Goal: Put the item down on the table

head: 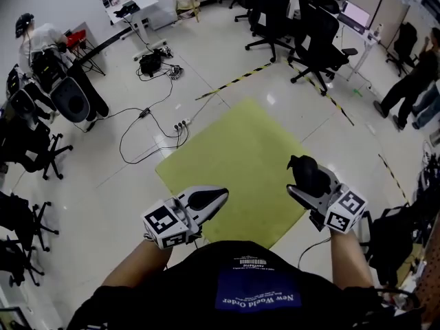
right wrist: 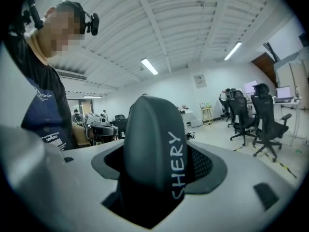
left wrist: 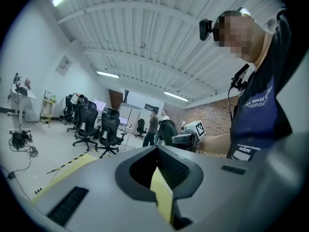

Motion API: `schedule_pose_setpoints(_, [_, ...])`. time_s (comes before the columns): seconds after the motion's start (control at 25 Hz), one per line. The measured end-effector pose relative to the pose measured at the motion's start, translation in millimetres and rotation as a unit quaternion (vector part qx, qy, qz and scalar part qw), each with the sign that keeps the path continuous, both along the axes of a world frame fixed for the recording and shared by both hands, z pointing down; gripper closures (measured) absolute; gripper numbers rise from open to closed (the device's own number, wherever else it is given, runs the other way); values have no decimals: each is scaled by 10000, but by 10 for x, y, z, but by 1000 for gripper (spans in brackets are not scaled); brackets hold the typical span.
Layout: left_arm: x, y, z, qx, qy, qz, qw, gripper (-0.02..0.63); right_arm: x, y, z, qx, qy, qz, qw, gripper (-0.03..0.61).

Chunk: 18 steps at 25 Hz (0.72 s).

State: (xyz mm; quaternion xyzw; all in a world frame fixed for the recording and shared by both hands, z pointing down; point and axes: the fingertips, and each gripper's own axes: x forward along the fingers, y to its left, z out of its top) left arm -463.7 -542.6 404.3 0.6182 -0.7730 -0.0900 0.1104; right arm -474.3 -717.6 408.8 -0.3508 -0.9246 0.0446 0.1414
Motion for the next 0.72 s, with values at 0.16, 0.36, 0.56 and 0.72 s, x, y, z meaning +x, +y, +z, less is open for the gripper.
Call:
schedule_pose_setpoints(0.16, [-75, 50, 104, -151, 73, -100, 9998, 620, -151, -72, -69, 235, -93, -57, 9997, 261])
schedule_pose_setpoints(0.36, [-200, 6, 223, -187, 77, -53, 9998, 620, -549, -181, 118, 926, 58, -123, 9956, 261])
schedule_pose_setpoints(0.56, [-328, -97, 563, -287, 353, 12, 9990, 620, -907, -213, 856, 1488, 657, -320, 9862, 261])
schedule_pose_setpoints(0.72, [-406, -210, 853, -435, 447, 225, 9978, 620, -1102, -210, 1562, 1981, 1108, -519, 9725, 261])
